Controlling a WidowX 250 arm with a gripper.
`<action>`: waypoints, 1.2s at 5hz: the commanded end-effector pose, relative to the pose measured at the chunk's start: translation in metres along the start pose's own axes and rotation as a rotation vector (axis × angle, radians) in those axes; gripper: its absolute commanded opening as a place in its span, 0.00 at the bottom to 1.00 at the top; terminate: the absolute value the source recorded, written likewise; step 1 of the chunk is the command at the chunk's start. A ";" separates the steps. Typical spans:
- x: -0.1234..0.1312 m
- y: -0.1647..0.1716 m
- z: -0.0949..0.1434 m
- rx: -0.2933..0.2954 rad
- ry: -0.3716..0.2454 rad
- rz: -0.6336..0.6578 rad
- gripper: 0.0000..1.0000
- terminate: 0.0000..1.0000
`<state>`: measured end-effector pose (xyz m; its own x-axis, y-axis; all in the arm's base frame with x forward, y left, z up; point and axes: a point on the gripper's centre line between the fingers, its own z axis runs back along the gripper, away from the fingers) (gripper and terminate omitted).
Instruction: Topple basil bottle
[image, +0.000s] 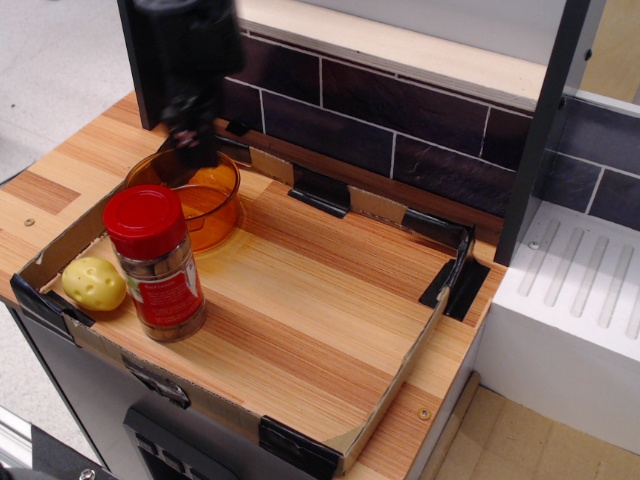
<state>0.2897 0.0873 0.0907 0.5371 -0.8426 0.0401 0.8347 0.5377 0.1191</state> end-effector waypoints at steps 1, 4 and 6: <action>0.029 -0.019 0.031 -0.001 -0.041 -0.040 1.00 0.00; 0.012 -0.065 0.030 -0.030 -0.020 -0.139 1.00 0.00; -0.004 -0.075 0.029 -0.024 -0.007 -0.172 1.00 0.00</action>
<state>0.2187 0.0474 0.0991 0.3860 -0.9223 0.0190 0.9203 0.3864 0.0605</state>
